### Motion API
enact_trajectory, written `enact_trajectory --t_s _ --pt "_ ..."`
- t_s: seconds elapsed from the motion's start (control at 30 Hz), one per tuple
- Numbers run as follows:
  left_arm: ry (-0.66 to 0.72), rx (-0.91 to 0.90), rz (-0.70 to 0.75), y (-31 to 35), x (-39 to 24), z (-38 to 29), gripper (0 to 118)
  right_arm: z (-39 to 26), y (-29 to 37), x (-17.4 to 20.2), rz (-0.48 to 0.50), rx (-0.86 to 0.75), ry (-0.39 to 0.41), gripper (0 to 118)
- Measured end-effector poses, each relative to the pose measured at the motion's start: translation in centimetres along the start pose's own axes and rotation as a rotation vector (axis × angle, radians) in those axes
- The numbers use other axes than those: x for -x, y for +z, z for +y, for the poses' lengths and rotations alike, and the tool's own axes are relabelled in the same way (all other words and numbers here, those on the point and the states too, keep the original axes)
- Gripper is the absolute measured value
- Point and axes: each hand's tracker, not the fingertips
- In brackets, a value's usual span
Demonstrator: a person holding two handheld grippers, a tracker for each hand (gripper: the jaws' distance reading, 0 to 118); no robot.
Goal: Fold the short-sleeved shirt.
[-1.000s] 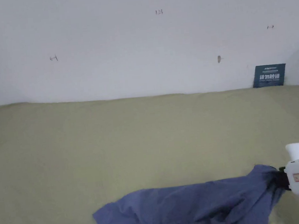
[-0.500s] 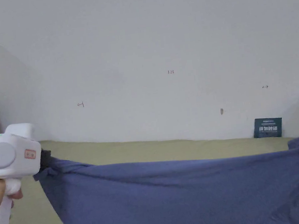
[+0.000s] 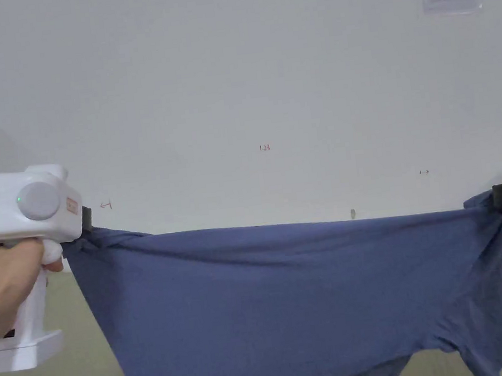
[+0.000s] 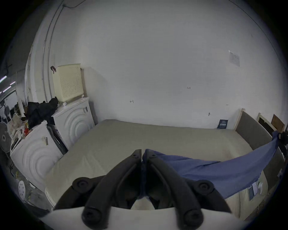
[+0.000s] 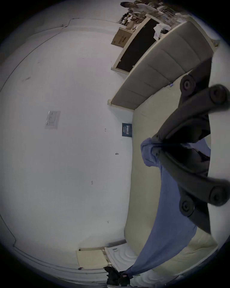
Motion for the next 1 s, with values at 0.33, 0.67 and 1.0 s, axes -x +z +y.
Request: enact_trajectory --t_s 0.33,0.67,1.0 --pt "-0.021 0.052 0.026 -9.2 -3.8 -2.3 5 -2.1 -9.5 1.3 -0.051 0.058 0.009 2" --pt "-0.055 0.150 0.006 -12.4 -4.2 -10.5 5 -11.5 -12.1 1.5 -0.043 0.168 0.051 2" --pt "-0.097 0.304 -0.063 -4.1 0.1 -24.3 5 -25.9 -0.3 -1.3 0.074 0.297 -0.063 2"
